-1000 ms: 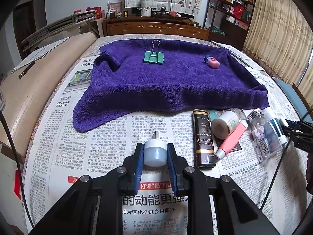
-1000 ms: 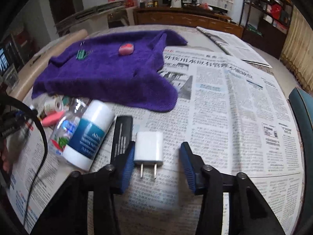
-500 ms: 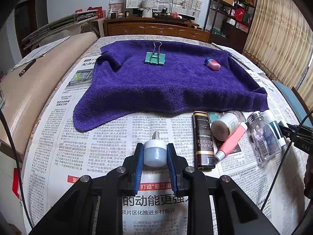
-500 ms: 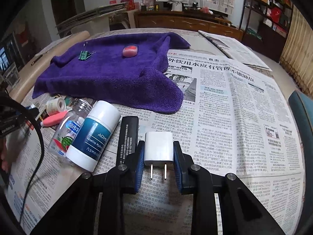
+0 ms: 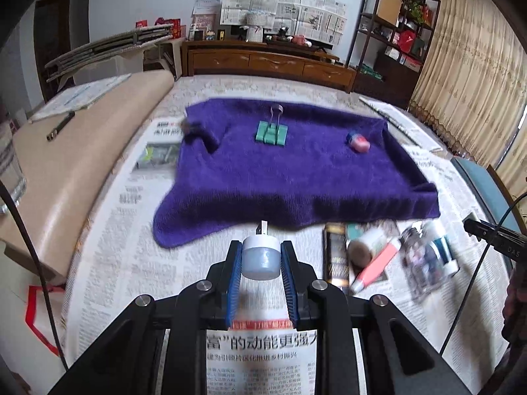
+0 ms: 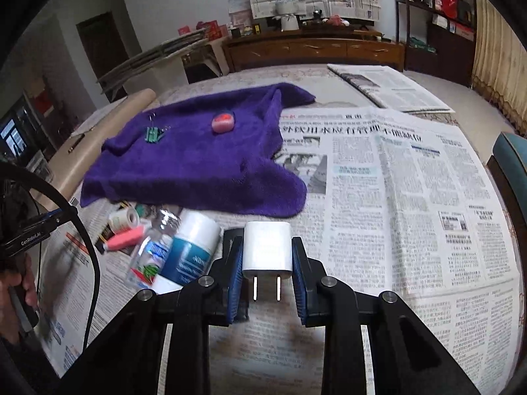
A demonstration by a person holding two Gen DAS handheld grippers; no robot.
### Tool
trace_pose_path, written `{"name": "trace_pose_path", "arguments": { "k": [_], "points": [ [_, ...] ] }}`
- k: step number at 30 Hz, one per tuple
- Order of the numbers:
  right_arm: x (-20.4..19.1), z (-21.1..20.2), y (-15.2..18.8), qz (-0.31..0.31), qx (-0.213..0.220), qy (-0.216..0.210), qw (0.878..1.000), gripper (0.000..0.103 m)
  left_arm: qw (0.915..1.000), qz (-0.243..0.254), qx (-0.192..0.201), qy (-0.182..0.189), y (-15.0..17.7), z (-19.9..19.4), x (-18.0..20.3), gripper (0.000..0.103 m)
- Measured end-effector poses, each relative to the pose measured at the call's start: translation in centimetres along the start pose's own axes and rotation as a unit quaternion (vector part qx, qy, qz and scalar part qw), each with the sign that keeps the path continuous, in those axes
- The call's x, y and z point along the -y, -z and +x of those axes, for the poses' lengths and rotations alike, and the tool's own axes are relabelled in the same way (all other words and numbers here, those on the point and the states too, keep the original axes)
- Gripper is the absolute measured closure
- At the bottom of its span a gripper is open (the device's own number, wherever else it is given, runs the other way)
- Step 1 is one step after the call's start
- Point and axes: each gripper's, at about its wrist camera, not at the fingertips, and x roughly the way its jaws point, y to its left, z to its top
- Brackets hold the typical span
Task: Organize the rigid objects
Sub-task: 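Grasp the white charger plug with the right tool, then set the white bottle and charger plug on the towel, opening both tools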
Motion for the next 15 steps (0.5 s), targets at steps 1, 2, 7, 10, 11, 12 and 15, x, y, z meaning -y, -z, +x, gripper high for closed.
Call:
{"name": "trace_pose_path", "arguments": {
  "k": [1,2,7,10,11,12,15],
  "points": [
    [-0.1,-0.1,-0.6,0.003,0.004,-0.004,1.0,0.076,1.0,0.003,0.001,0.001,-0.4,-0.1,0.1,0.08],
    [-0.1,-0.1,-1.1,0.006,0.006,-0.007,1.0,0.076,1.0,0.007,0.004,0.001,-1.2,-0.2,0.2,0.08],
    [-0.8,0.1,-4.8,-0.001,0.016,-0.016,1.0,0.076,0.9997,0.018,0.019,0.003,-4.7,0.0,0.1,0.08],
    [-1.8,1.1,-7.9,-0.013,0.02,-0.022,0.999,0.076,0.9995,0.022,0.02,0.009,-7.1,1.1,0.1,0.08],
    [-2.2,1.5,-8.7,-0.018,0.019,-0.023,0.999,0.076,0.9995,0.026,0.017,0.01,-8.0,1.7,0.2,0.08],
    [-2.6,2.1,-9.5,-0.023,0.017,-0.025,0.999,0.076,0.9994,0.028,0.016,0.011,-8.5,2.2,0.3,0.08],
    [-3.9,4.6,-11.6,-0.035,0.004,-0.033,0.999,0.076,0.9993,0.034,0.007,0.013,-10.1,4.3,0.4,0.08]
  ]
}}
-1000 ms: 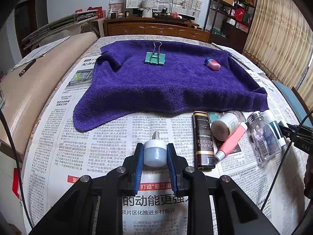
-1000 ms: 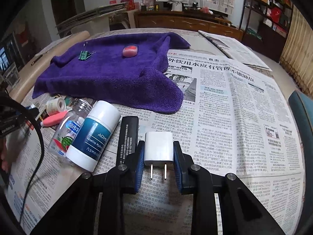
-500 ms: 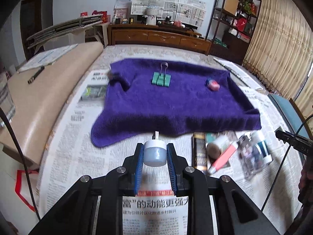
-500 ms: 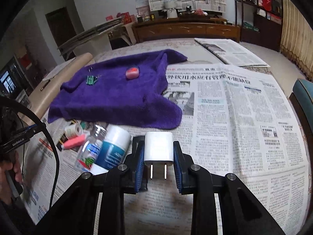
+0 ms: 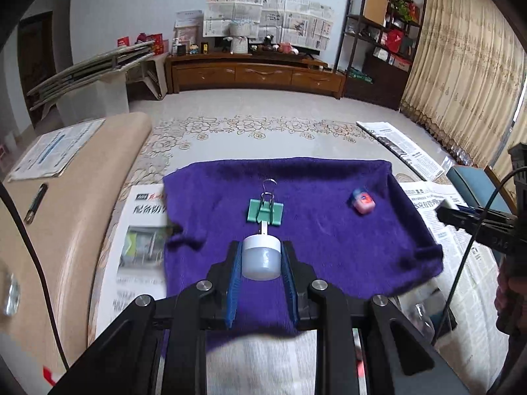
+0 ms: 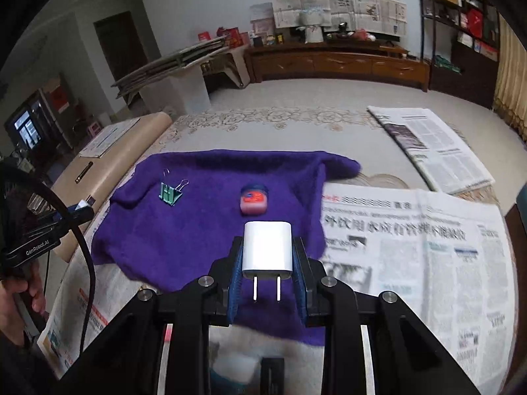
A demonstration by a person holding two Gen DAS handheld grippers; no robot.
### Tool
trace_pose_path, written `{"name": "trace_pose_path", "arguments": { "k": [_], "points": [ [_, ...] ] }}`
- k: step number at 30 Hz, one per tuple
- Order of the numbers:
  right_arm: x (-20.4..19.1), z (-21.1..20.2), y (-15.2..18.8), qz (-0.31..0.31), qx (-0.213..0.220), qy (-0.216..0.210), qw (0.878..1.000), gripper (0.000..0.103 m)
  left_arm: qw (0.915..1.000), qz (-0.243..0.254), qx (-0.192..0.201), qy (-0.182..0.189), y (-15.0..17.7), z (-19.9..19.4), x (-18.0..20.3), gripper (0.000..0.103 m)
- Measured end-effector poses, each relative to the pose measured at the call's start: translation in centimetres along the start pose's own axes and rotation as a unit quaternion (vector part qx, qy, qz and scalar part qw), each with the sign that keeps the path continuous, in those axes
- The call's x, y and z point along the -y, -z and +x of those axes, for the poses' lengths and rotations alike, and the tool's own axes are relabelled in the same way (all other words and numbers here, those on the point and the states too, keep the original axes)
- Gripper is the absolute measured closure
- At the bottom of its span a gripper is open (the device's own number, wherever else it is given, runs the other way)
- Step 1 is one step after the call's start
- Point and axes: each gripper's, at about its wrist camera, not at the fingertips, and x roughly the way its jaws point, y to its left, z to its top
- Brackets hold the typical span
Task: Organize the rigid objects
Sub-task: 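Set the white bottle and charger plug on the towel, opening both tools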
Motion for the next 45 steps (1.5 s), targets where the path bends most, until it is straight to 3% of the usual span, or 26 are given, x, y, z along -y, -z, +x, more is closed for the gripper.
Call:
{"name": "trace_pose_path", "arguments": {
  "k": [4,13,25,32,34,35,37,39,43,44,45],
  "points": [
    [-1.0,3.8,-1.4,-0.015,-0.027,-0.001,1.0,0.076,0.9999,0.003,-0.011,-0.001,-1.0,2.4,-0.1,0.08],
    [-1.3,9.6,-1.0,-0.037,-0.079,0.017,0.996,0.076,0.9988,0.011,-0.048,-0.008,-0.7,7.7,-0.8,0.08],
    [-1.7,10.6,-0.3,-0.08,-0.09,0.035,0.992,0.076,0.9965,0.039,-0.073,-0.011,0.3,9.9,-0.5,0.08],
    [-2.0,10.5,0.0,-0.107,-0.098,0.041,0.989,0.074,0.9923,0.091,-0.079,-0.029,0.6,9.5,0.6,0.078],
    [-1.8,10.4,0.0,-0.106,-0.104,0.037,0.988,0.068,0.9917,0.093,-0.082,-0.034,0.5,9.5,0.6,0.072],
    [-1.9,10.3,0.0,-0.104,-0.108,0.035,0.988,0.06,0.9912,0.093,-0.085,-0.04,0.5,9.5,0.6,0.068],
    [-1.9,10.1,0.1,-0.105,-0.112,0.033,0.988,0.054,0.9903,0.09,-0.091,-0.054,0.4,9.4,0.3,0.043],
    [-2.2,9.4,0.5,-0.11,-0.105,0.041,0.988,0.045,0.9905,0.084,-0.1,-0.044,0.5,9.3,0.0,0.031],
    [-2.6,6.6,0.8,-0.094,-0.078,0.043,0.992,0.027,0.9921,0.068,-0.099,-0.036,1.2,7.7,-0.1,0.03],
    [-2.6,5.8,0.9,-0.089,-0.071,0.044,0.993,0.016,0.9928,0.064,-0.094,-0.038,1.3,7.0,-0.1,0.027],
    [-2.6,4.9,1.0,-0.083,-0.064,0.045,0.993,0.005,0.9937,0.059,-0.086,-0.04,1.4,6.2,-0.1,0.017]
  ]
}}
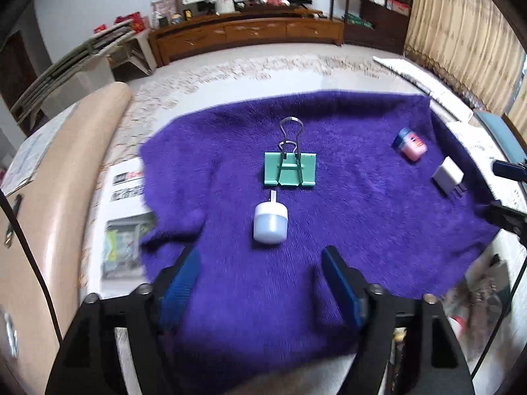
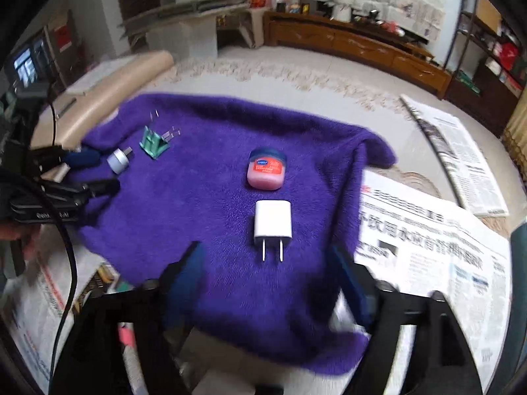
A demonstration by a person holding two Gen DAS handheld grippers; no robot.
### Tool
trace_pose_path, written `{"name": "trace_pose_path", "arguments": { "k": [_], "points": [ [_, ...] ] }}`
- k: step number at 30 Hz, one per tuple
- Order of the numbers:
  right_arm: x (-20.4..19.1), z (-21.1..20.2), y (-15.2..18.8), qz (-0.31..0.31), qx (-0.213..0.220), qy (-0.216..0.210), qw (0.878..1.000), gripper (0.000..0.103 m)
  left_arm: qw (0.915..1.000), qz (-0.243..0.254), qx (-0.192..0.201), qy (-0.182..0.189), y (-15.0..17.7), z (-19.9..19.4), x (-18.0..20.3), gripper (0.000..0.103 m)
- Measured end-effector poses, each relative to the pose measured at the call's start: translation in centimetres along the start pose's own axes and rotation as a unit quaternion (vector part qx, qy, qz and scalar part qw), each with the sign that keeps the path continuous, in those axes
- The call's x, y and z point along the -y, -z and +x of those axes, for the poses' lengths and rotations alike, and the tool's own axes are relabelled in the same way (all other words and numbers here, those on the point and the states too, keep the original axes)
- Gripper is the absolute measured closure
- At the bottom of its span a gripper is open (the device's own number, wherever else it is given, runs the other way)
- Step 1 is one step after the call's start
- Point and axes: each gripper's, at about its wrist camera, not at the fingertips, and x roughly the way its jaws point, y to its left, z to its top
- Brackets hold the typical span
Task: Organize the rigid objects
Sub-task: 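Set the white bottle and charger plug on the towel, opening both tools, then grasp the black Grand Reserve tube upright with the left tool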
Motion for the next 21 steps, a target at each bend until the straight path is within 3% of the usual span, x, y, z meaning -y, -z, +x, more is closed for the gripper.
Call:
{"name": "trace_pose_path", "arguments": {
  "k": [2,5,10,17,21],
  "points": [
    [0.1,-1.9,0.8,0.014,0.015,0.005,1.0,0.0,0.9997,-0.011,0.018,-0.009,0.8,-2.1,-0.1,0.0],
    [0.6,-4.3,2.4,0.044,0.021,0.01,0.999,0.0,0.9996,-0.009,0.02,-0.016,2.3,-4.7,0.6,0.0],
    [2.1,-7.5,6.9,0.108,0.029,0.0,0.994,0.0,0.9995,-0.018,0.018,0.021,5.5,-7.6,2.3,0.0],
    [3.5,-9.1,12.5,0.161,0.049,-0.004,0.986,0.0,0.9984,-0.024,-0.006,0.05,8.4,-4.9,5.1,0.0],
    [4.1,-9.2,14.0,0.17,0.061,0.002,0.984,0.0,0.9993,-0.014,-0.001,0.034,9.0,-3.6,6.3,0.001]
  ]
}}
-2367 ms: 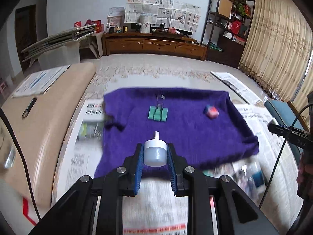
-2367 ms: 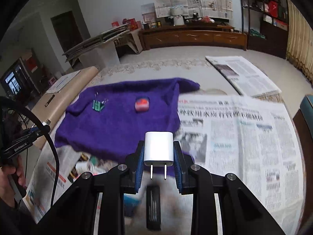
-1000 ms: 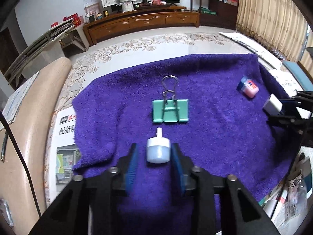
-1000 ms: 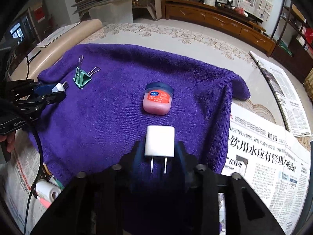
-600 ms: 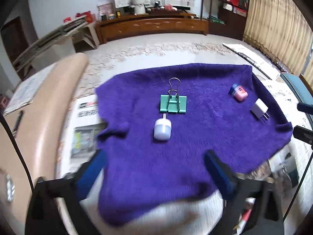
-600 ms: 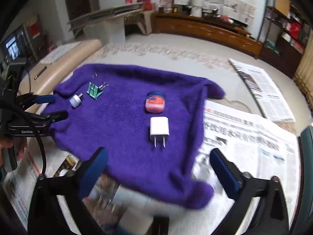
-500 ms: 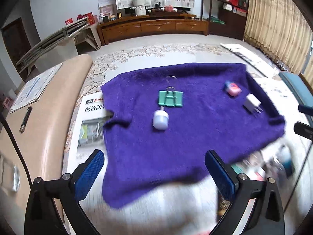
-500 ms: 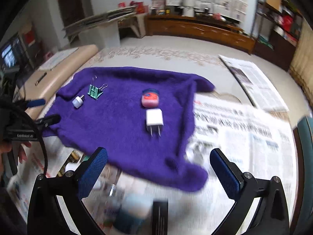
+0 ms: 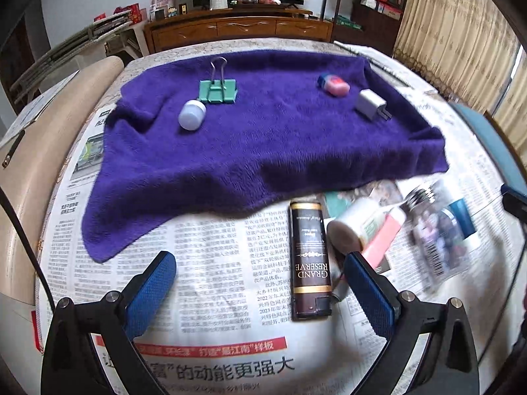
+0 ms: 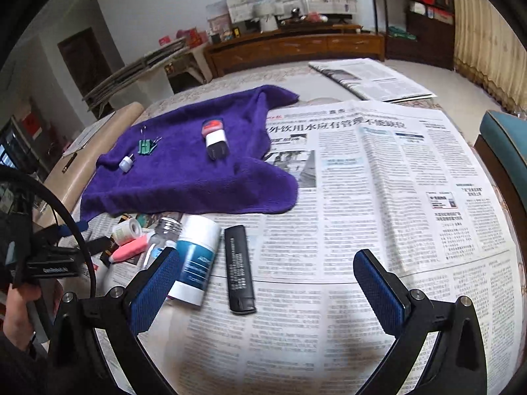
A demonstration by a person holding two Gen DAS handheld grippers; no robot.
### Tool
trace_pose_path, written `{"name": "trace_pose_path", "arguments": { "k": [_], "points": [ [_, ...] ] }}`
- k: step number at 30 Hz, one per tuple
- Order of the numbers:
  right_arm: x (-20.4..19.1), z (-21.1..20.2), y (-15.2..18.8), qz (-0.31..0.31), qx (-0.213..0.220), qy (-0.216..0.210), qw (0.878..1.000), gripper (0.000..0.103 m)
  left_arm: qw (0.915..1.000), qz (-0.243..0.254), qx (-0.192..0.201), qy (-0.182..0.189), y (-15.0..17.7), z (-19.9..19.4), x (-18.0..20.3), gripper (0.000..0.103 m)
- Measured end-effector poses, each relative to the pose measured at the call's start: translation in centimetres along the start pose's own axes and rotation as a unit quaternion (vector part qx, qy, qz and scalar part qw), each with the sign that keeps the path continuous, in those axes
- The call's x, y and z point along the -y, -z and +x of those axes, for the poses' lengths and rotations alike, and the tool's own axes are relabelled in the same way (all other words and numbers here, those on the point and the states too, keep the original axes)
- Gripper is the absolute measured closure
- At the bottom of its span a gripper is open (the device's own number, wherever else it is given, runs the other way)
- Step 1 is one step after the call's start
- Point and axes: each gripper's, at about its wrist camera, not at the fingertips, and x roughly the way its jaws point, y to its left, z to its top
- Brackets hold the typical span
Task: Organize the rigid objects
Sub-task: 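Grasp the black Grand Reserve tube upright with the left tool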
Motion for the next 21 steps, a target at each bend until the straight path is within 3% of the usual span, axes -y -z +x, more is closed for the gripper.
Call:
{"name": "trace_pose_path", "arguments": {
  "k": [4,11,14,16,18,21],
  "points": [
    [0.6,0.1,0.3,0.0,0.001,0.003,1.0,0.0,0.9996,0.018,0.007,-0.021,0.1,0.7,0.4,0.011],
    [1.1,0.2,0.4,0.003,-0.004,0.003,1.0,0.0,0.9984,0.038,0.041,0.0,0.7,0.3,1.4,0.03],
    [1.3,0.5,0.5,0.009,-0.008,-0.003,1.0,0.0,0.9977,0.047,0.047,0.012,0.9,-0.1,1.7,0.047],
    [1.3,0.6,0.6,0.012,-0.011,-0.009,1.0,0.001,0.9969,0.058,0.051,0.019,1.0,-0.2,2.2,0.067],
    [1.1,0.7,0.7,0.011,-0.013,-0.009,1.0,0.001,0.996,0.068,0.054,0.024,1.1,-0.3,2.7,0.079],
    [0.6,0.7,0.8,0.0,-0.013,-0.004,1.0,0.001,0.9963,0.06,0.056,0.026,0.8,-0.3,2.7,0.08]
  ]
}}
